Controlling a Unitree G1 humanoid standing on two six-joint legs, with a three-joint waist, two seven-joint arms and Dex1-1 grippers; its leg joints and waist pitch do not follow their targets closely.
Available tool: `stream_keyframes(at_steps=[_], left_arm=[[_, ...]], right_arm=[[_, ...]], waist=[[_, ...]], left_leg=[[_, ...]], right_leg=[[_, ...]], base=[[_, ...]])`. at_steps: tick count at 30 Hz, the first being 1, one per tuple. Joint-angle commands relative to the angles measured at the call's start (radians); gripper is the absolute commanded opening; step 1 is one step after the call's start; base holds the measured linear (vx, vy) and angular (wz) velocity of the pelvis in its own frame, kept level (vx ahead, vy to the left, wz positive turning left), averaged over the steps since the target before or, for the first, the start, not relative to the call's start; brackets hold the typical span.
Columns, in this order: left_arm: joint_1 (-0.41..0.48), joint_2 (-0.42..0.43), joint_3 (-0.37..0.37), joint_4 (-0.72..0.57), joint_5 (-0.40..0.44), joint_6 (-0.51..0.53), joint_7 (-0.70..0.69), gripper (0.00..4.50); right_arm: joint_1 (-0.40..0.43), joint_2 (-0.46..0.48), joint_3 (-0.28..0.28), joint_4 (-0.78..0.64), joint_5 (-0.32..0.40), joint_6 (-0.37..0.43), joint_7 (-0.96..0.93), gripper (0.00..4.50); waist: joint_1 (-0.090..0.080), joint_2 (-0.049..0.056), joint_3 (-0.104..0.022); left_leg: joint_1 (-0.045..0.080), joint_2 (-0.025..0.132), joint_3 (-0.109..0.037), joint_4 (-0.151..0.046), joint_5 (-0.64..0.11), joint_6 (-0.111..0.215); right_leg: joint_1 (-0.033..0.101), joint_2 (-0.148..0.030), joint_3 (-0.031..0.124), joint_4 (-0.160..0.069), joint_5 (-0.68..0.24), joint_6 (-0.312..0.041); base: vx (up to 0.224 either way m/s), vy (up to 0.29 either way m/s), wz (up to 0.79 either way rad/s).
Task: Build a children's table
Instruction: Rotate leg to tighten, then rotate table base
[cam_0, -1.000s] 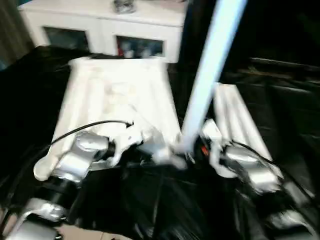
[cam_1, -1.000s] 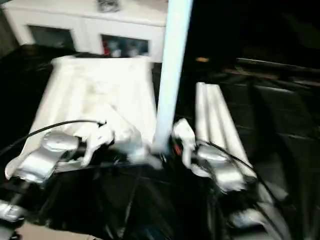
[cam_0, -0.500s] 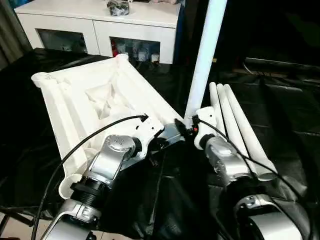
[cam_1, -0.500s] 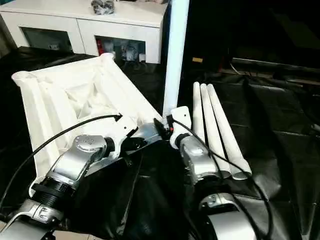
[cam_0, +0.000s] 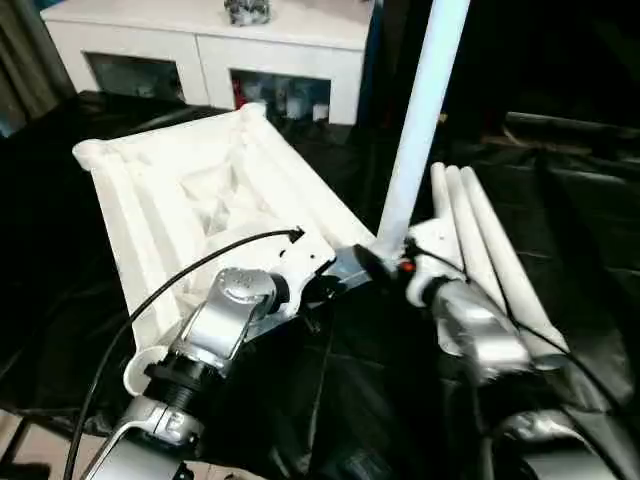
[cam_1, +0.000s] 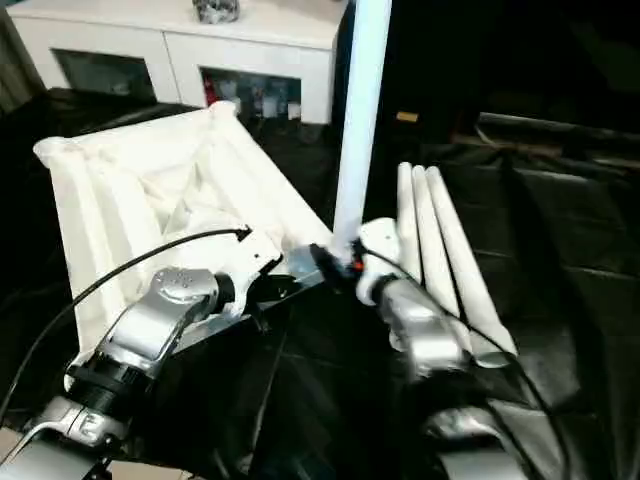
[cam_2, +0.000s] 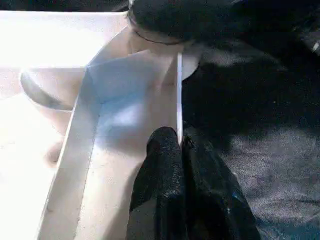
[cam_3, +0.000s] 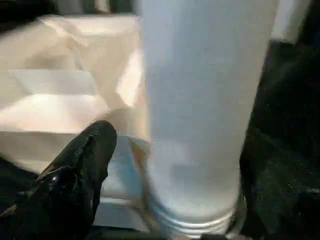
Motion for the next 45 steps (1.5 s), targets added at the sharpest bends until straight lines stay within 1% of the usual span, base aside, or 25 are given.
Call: stream_keyframes(at_steps=[1, 3, 4, 5, 7, 8, 9, 10, 11, 12, 14, 15, 17, 21, 23, 24, 25, 26, 29, 32, 33, 35, 37, 40, 45], left_arm=[[0.007, 0.013, -0.012, 0.057, 0.016, 0.018, 0.010, 0.00], [0.005, 0.014, -0.012, 0.059, 0.016, 0.019, 0.010, 0.00], [0.000, 0.015, -0.011, 0.064, 0.013, 0.015, 0.012, 0.00], [-0.002, 0.015, -0.011, 0.064, 0.011, 0.014, 0.014, 0.00], [-0.002, 0.010, 0.001, 0.054, -0.006, 0.012, 0.011, 0.54], [-0.002, 0.010, 0.001, 0.054, -0.006, 0.012, 0.011, 0.54], [0.005, 0.008, 0.015, 0.020, -0.032, 0.025, -0.005, 0.54], [0.006, 0.007, 0.019, 0.014, -0.036, 0.027, -0.005, 0.57], [0.010, 0.004, 0.044, -0.020, -0.055, 0.037, 0.009, 0.66], [0.009, 0.003, 0.062, -0.036, -0.062, 0.042, 0.024, 0.82], [0.005, 0.006, 0.092, -0.065, -0.072, 0.036, 0.050, 0.94], [0.004, 0.008, 0.108, -0.081, -0.079, 0.037, 0.059, 0.94], [-0.001, 0.019, 0.160, -0.134, -0.098, 0.064, 0.086, 0.94], [-0.002, 0.058, 0.217, -0.200, -0.107, 0.099, 0.110, 0.94], [-0.003, 0.108, 0.258, -0.240, -0.097, 0.123, 0.131, 0.94], [-0.005, 0.133, 0.278, -0.253, -0.092, 0.138, 0.139, 0.94], [-0.007, 0.201, 0.306, -0.264, -0.064, 0.155, 0.158, 0.94], [-0.005, 0.247, 0.307, -0.256, -0.034, 0.167, 0.164, 0.94], [0.024, 0.364, 0.314, -0.239, 0.022, 0.197, 0.168, 0.94], [0.048, 0.433, 0.314, -0.214, 0.054, 0.209, 0.170, 0.94], [0.060, 0.451, 0.309, -0.212, 0.061, 0.215, 0.167, 0.94], [0.076, 0.470, 0.304, -0.212, 0.066, 0.229, 0.166, 0.57], [0.092, 0.484, 0.288, -0.214, 0.064, 0.246, 0.159, 0.57], [0.126, 0.506, 0.237, -0.213, 0.067, 0.273, 0.124, 0.22], [0.164, 0.519, 0.160, -0.210, 0.063, 0.263, 0.030, 0.00]], right_arm=[[0.020, -0.041, -0.002, -0.132, 0.061, 0.055, 0.082, 4.10], [0.031, -0.058, -0.004, -0.169, 0.077, 0.074, 0.105, 4.10], [0.056, -0.097, -0.004, -0.245, 0.105, 0.117, 0.146, 4.10], [0.074, -0.126, 0.000, -0.293, 0.121, 0.148, 0.174, 4.10], [0.102, -0.175, 0.010, -0.359, 0.131, 0.204, 0.213, 4.22], [0.102, -0.175, 0.010, -0.359, 0.131, 0.204, 0.213, 4.22], [0.132, -0.222, 0.030, -0.412, 0.122, 0.248, 0.243, 4.22], [0.136, -0.227, 0.033, -0.420, 0.119, 0.254, 0.246, 4.22], [0.160, -0.253, 0.047, -0.464, 0.104, 0.285, 0.246, 4.22], [0.170, -0.262, 0.053, -0.485, 0.093, 0.300, 0.239, 4.22], [0.188, -0.275, 0.066, -0.522, 0.072, 0.315, 0.226, 4.22], [0.195, -0.278, 0.072, -0.538, 0.068, 0.321, 0.221, 4.22], [0.210, -0.280, 0.096, -0.579, 0.074, 0.364, 0.209, 4.22], [0.209, -0.269, 0.132, -0.603, 0.066, 0.407, 0.192, 4.22], [0.193, -0.242, 0.158, -0.594, 0.063, 0.443, 0.181, 4.22], [0.185, -0.229, 0.172, -0.582, 0.056, 0.453, 0.174, 4.22], [0.167, -0.200, 0.205, -0.544, 0.017, 0.466, 0.151, 4.22], [0.155, -0.184, 0.219, -0.518, -0.007, 0.474, 0.130, 4.22], [0.124, -0.155, 0.251, -0.474, -0.041, 0.549, 0.058, 4.22], [0.102, -0.149, 0.273, -0.440, -0.062, 0.566, 0.042, 4.22], [0.096, -0.149, 0.278, -0.434, -0.062, 0.569, 0.046, 4.22], [0.087, -0.146, 0.284, -0.427, -0.063, 0.569, 0.050, 3.86], [0.076, -0.137, 0.286, -0.414, -0.069, 0.566, 0.050, 3.86], [0.045, -0.112, 0.289, -0.353, -0.094, 0.554, 0.030, 3.47], [0.006, -0.080, 0.295, -0.260, -0.119, 0.545, -0.026, 3.06]], waist=[[0.003, -0.004, -0.053], [0.005, -0.004, -0.051], [0.007, 0.000, -0.049], [0.009, -0.002, -0.051], [0.011, -0.006, -0.051], [0.011, -0.006, -0.051], [0.010, -0.010, -0.050], [0.012, -0.010, -0.052], [0.010, -0.017, -0.051], [0.013, -0.015, -0.052], [0.015, -0.013, -0.056], [0.014, -0.018, -0.057], [0.013, -0.016, -0.058], [0.013, -0.010, -0.055], [0.014, -0.007, -0.056], [0.016, -0.012, -0.057], [0.014, -0.009, -0.057], [0.011, -0.015, -0.057], [0.011, -0.005, -0.055], [0.017, 0.002, -0.057], [0.016, 0.001, -0.057], [0.024, 0.006, -0.057], [0.032, 0.006, -0.057], [0.037, 0.006, -0.053], [0.035, 0.003, -0.050]], left_leg=[[-0.007, 0.026, -0.006, -0.066, -0.185, 0.081], [-0.004, 0.027, -0.005, -0.065, -0.199, 0.076], [-0.003, 0.026, -0.005, -0.066, -0.207, 0.072], [-0.004, 0.026, -0.007, -0.066, -0.200, 0.071], [-0.007, 0.026, -0.007, -0.065, -0.189, 0.075], [-0.008, 0.025, -0.007, -0.065, -0.190, 0.077], [-0.012, 0.022, -0.008, -0.064, -0.186, 0.078], [-0.010, 0.023, -0.007, -0.062, -0.181, 0.080], [-0.013, 0.023, -0.006, -0.061, -0.171, 0.082], [-0.010, 0.024, -0.006, -0.061, -0.168, 0.082], [-0.013, 0.027, -0.007, -0.058, -0.133, 0.081], [-0.013, 0.027, -0.006, -0.057, -0.127, 0.084], [-0.016, 0.028, -0.008, -0.056, -0.106, 0.090], [-0.012, 0.027, -0.006, -0.055, -0.107, 0.090], [-0.009, 0.028, -0.007, -0.055, -0.099, 0.085], [-0.010, 0.029, -0.007, -0.055, -0.087, 0.083], [-0.011, 0.028, -0.008, -0.054, -0.077, 0.079], [-0.012, 0.026, -0.009, -0.055, -0.075, 0.075], [-0.005, 0.025, -0.009, -0.055, -0.074, 0.051], [0.004, 0.028, -0.007, -0.054, -0.065, 0.034], [0.000, 0.026, -0.008, -0.055, -0.068, 0.031], [0.003, 0.028, -0.006, -0.054, -0.077, 0.024], [0.004, 0.028, -0.005, -0.054, -0.085, 0.017], [0.001, 0.027, -0.007, -0.058, -0.128, 0.001], [0.000, 0.024, -0.010, -0.061, -0.179, -0.020]], right_leg=[[0.055, -0.071, 0.046, -0.081, -0.253, -0.177], [0.050, -0.073, 0.046, -0.087, -0.302, -0.165], [0.049, -0.071, 0.046, -0.093, -0.331, -0.153], [0.052, -0.070, 0.047, -0.090, -0.319, -0.151], [0.054, -0.068, 0.047, -0.087, -0.296, -0.151], [0.054, -0.069, 0.046, -0.088, -0.298, -0.151], [0.058, -0.070, 0.043, -0.089, -0.333, -0.139], [0.054, -0.071, 0.044, -0.091, -0.336, -0.137], [0.055, -0.071, 0.044, -0.091, -0.338, -0.136], [0.053, -0.071, 0.044, -0.090, -0.337, -0.137], [0.052, -0.070, 0.045, -0.083, -0.278, -0.152], [0.052, -0.070, 0.044, -0.081, -0.260, -0.156], [0.056, -0.071, 0.043, -0.073, -0.208, -0.174], [0.050, -0.067, 0.043, -0.073, -0.206, -0.178], [0.050, -0.067, 0.043, -0.067, -0.184, -0.184], [0.050, -0.068, 0.044, -0.062, -0.162, -0.190], [0.050, -0.067, 0.043, -0.059, -0.145, -0.193], [0.051, -0.066, 0.042, -0.058, -0.139, -0.195], [0.048, -0.066, 0.045, -0.056, -0.149, -0.190], [0.043, -0.065, 0.046, -0.049, -0.096, -0.202], [0.046, -0.064, 0.046, -0.044, -0.077, -0.210], [0.044, -0.067, 0.048, -0.043, -0.060, -0.212], [0.044, -0.068, 0.049, -0.043, -0.059, -0.214], [0.044, -0.071, 0.050, -0.048, -0.117, -0.207], [0.042, -0.074, 0.053, -0.057, -0.231, -0.180]], base=[[0.000, 0.000, 0.00], [0.000, 0.000, 0.00], [0.000, 0.000, 0.00], [0.000, 0.000, 0.00], [0.000, 0.000, 0.00], [0.000, 0.000, 0.00], [0.000, 0.000, 0.00], [0.000, 0.000, 0.00], [0.000, 0.000, 0.00], [0.000, 0.000, 0.00], [0.000, 0.000, 0.00], [0.000, 0.000, 0.00], [0.000, 0.000, 0.00], [0.000, 0.000, 0.00], [0.000, 0.000, 0.00], [0.000, 0.000, 0.00], [0.000, 0.000, 0.00], [0.000, 0.000, 0.00], [0.000, 0.000, 0.00], [0.000, 0.000, 0.00], [0.000, 0.000, 0.00], [0.000, 0.000, 0.00], [0.000, 0.000, 0.00], [0.000, 0.000, 0.00], [0.000, 0.000, 0.00]])
